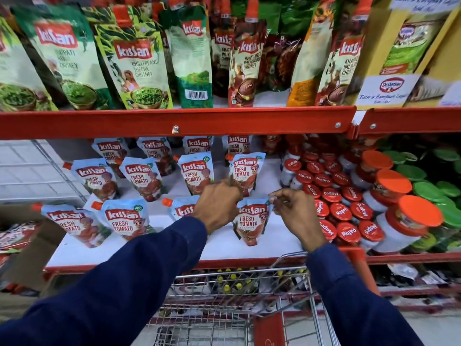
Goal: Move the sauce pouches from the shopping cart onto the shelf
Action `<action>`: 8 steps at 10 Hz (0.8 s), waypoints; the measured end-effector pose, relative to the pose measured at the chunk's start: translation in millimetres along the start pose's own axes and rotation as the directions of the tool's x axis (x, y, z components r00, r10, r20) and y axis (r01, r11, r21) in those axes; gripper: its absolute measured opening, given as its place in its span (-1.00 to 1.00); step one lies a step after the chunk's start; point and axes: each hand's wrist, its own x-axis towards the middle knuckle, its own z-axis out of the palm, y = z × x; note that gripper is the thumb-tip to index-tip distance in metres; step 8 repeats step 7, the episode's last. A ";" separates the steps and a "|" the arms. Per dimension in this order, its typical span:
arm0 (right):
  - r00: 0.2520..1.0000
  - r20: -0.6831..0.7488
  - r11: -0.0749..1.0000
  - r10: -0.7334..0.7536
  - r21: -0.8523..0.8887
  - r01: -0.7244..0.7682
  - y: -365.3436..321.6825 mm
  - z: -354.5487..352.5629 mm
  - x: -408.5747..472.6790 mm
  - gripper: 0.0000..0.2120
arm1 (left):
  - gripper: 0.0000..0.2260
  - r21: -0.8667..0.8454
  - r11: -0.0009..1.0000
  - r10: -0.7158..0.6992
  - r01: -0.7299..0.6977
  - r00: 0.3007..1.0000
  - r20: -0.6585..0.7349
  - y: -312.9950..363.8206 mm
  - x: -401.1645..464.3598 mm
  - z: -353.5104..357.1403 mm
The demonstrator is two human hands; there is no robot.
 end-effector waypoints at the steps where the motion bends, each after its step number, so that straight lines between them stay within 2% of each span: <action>1: 1.000 0.004 1.000 0.007 0.016 -0.007 -2.3 -0.9 -1.4 -0.90 | -0.88 -0.024 1.000 -0.007 0.007 1.000 0.006 -1.6 0.1 0.8; 3: 0.999 0.035 0.999 0.040 0.018 -0.040 -7.5 -0.5 -1.2 -0.88 | -0.82 -0.122 0.992 -0.026 0.034 0.997 0.070 -7.6 1.4 3.3; 5: 0.997 0.050 0.997 0.062 -0.043 -0.059 -11.8 -2.1 0.1 -0.83 | -0.62 -0.131 0.990 -0.039 0.055 0.992 0.118 -7.8 1.2 6.2; 6: 0.997 0.042 0.995 0.062 -0.084 -0.058 -15.5 -1.6 0.1 -0.78 | -0.55 -0.105 0.994 -0.019 0.027 0.996 0.084 -6.8 -0.6 4.6; 7: 0.997 0.007 0.995 0.077 -0.063 -0.077 -22.1 -4.6 -6.2 -0.73 | -0.56 -0.005 1.000 -0.001 0.001 1.000 0.004 -6.0 -6.6 -2.2; 8: 0.997 0.007 0.995 0.077 -0.063 -0.077 -22.1 -4.6 -6.2 -0.73 | -0.56 -0.005 1.000 -0.001 0.001 1.000 0.004 -6.0 -6.6 -2.2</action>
